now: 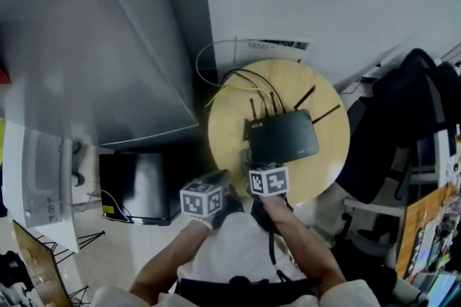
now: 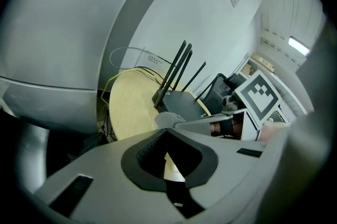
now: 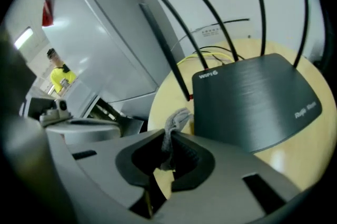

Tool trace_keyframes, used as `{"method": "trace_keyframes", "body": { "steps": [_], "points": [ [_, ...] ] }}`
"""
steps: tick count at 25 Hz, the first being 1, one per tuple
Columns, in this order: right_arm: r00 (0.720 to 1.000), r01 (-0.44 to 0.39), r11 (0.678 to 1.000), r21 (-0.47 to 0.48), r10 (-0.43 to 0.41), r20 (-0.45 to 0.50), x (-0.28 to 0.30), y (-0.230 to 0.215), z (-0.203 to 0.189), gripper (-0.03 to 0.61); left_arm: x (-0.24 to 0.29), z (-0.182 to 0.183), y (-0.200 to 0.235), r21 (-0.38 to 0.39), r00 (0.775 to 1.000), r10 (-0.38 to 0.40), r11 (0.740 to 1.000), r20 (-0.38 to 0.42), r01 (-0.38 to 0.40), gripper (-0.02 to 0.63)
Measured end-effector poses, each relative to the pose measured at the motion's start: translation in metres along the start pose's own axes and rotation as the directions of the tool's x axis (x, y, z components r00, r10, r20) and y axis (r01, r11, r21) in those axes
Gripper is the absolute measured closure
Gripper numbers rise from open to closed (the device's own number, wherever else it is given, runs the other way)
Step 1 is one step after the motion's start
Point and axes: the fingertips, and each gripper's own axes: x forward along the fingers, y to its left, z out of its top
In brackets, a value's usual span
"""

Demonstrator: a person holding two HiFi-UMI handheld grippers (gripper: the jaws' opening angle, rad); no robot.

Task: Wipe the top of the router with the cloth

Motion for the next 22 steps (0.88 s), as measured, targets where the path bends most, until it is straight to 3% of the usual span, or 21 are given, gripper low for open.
{"method": "trace_keyframes", "body": {
  "steps": [4,7,14,22],
  "points": [
    [0.988,0.150,0.986,0.068,-0.152,0.026,0.008,-0.014,0.012,0.541,-0.002,0.006,0.006,0.020,1.000,-0.001,1.000,0.003,0.001,0.615],
    [0.977,0.207,0.976,0.067,-0.210,0.034,0.013,-0.014,0.019,0.541,-0.008,0.012,0.010,0.013,1.000,0.001,1.000,0.018,-0.001,0.615],
    [0.970,0.239,0.968,0.076,-0.241,0.024,0.022,-0.017,0.023,0.541,-0.015,0.011,0.020,-0.032,0.999,0.013,0.999,0.033,-0.012,0.615],
    [0.969,0.245,0.966,0.084,-0.245,-0.018,0.005,-0.017,-0.011,0.541,-0.010,-0.003,0.025,-0.058,1.000,-0.005,0.998,0.002,0.006,0.615]
  ]
}}
